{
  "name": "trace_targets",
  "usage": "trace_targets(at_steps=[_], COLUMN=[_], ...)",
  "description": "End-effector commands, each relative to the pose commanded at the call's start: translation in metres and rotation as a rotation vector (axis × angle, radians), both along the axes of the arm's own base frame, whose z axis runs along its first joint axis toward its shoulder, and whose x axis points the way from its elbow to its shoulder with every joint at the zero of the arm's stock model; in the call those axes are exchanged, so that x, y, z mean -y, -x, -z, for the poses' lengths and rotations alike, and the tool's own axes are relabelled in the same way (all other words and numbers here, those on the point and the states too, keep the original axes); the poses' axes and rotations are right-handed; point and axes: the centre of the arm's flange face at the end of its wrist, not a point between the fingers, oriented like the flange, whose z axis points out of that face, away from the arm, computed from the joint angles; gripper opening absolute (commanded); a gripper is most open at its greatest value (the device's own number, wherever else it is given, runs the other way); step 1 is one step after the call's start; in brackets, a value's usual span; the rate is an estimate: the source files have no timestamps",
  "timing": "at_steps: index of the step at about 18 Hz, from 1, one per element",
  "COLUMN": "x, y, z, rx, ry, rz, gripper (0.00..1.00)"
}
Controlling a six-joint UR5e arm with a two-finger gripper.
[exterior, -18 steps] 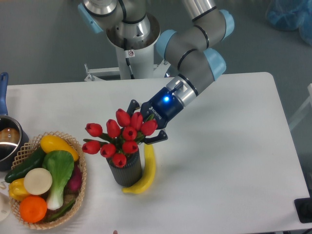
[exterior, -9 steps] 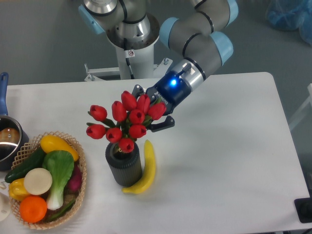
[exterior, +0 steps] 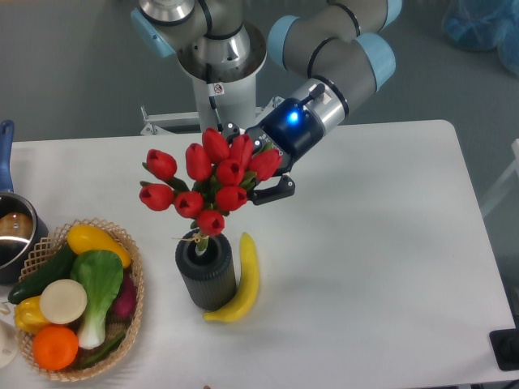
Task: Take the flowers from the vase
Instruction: 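Lift the tulip bunch up out of the black vase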
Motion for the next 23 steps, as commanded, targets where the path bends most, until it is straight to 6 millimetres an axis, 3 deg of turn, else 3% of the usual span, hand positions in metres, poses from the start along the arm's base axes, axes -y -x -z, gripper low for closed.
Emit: trace_targets(at_steps=[5,11,14,20,23], x=[0.0,0.018,0.033,0.086,0.091], y=[0.004,0.036,0.054,0.111,0.119], z=[-0.018,-0.052,-0.049,-0.031,-0.026], rx=[-0.004,0.057,0.058,0.072,0.06], ry=[-0.044,-0.02,-0.01,0.0,-0.002], rz=[0.009,-0.063,-0.104,-0.232,-0.242], gripper=[0.36,0.36,0.36,0.35,0.35])
